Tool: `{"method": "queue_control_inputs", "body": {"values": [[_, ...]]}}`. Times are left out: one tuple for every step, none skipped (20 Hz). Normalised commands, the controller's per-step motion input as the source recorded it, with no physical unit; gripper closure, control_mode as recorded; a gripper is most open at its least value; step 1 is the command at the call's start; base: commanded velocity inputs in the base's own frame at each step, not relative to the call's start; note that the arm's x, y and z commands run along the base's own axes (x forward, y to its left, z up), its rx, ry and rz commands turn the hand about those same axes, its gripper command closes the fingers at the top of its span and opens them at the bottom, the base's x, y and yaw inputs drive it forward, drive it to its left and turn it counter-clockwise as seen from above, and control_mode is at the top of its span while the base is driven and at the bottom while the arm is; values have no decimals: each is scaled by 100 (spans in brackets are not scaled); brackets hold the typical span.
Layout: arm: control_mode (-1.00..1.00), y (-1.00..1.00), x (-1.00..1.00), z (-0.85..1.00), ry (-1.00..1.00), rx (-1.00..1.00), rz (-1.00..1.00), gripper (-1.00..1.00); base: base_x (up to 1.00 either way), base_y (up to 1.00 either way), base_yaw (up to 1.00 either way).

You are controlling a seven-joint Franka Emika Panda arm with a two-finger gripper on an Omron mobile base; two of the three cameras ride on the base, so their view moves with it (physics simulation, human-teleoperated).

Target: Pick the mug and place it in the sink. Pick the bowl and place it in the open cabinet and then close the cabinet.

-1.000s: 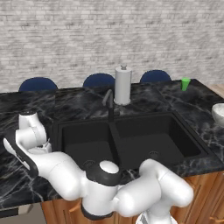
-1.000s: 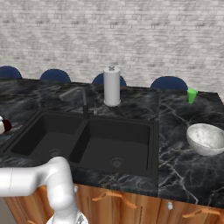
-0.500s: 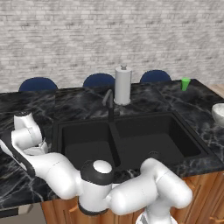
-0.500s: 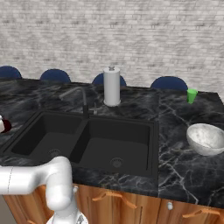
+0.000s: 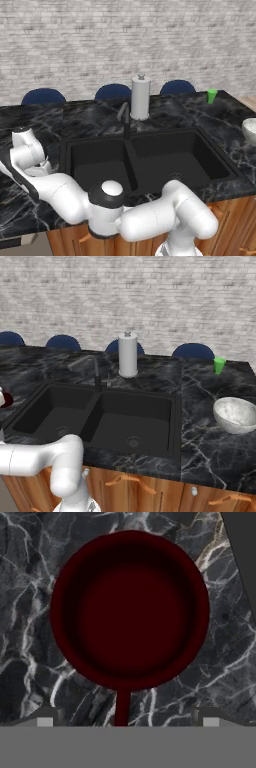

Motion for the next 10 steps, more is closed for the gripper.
{"method": "queue_control_inputs", "body": {"values": [[-100, -17, 0, -3, 0, 0, -1, -100, 0, 0, 0], [-100, -18, 0, -1, 0, 0, -1, -100, 0, 0, 0], [-100, -16, 0, -2, 0, 0, -2, -100, 0, 0, 0], [-100, -9, 0, -3, 0, 0, -3, -100, 0, 0, 0], [-100, -6, 0, -4, 0, 0, -3, -100, 0, 0, 0], [-100, -7, 0, -5, 0, 0, -3, -100, 0, 0, 0], [-100, -9, 1, -6, 0, 0, -4, -100, 0, 0, 0], [-100, -6, 2, -7, 0, 0, -4, -100, 0, 0, 0], [-100, -7, 0, -9, 0, 0, -5, -100, 0, 0, 0], [-100, -1, 0, -15, 0, 0, -5, -100, 0, 0, 0]]}}
